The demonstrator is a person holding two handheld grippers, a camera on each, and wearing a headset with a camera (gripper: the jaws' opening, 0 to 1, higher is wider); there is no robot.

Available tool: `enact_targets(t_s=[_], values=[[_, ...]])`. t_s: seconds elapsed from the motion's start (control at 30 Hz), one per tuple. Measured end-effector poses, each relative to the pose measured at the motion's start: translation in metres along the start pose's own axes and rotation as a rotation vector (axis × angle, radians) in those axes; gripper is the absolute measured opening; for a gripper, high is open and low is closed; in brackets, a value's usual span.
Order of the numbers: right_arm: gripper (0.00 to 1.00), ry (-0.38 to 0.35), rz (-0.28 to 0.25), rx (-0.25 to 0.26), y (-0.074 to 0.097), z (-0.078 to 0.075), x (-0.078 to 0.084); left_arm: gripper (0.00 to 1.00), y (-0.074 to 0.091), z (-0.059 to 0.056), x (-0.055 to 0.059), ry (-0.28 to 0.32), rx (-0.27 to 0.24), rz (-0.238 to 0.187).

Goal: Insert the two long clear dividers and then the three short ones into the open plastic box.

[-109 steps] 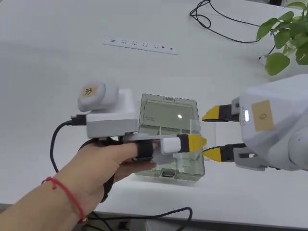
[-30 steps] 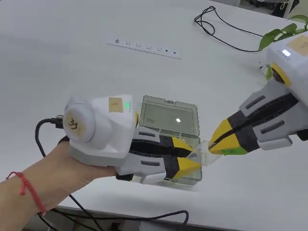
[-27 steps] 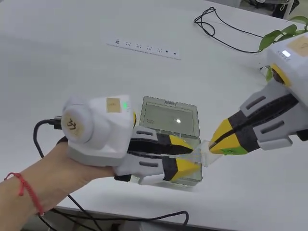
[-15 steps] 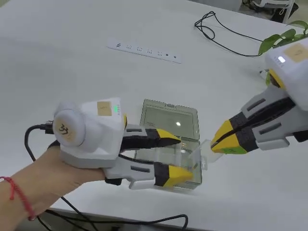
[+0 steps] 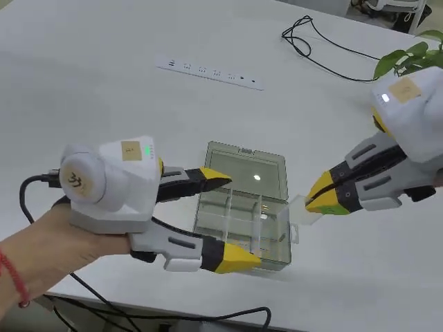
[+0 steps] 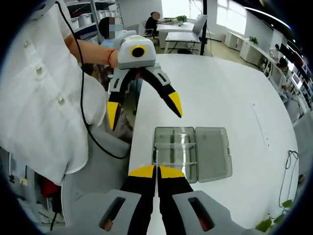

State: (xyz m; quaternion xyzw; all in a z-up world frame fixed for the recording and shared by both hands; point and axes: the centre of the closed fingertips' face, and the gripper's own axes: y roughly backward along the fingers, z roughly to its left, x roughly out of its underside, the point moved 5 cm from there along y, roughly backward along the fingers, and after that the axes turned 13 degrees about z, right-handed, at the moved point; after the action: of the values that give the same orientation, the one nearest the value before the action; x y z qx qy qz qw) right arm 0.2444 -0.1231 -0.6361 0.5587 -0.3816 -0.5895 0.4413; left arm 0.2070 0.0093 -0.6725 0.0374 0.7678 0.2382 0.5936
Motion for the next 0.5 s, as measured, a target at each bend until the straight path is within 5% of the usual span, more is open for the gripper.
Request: enact_targets(t_s=[0.5], values=[[0.03,-0.041,0.049,0.026,-0.038,-0.021,0.016,1.00,0.005,0.011,0.014,0.006,-0.025,0.036]])
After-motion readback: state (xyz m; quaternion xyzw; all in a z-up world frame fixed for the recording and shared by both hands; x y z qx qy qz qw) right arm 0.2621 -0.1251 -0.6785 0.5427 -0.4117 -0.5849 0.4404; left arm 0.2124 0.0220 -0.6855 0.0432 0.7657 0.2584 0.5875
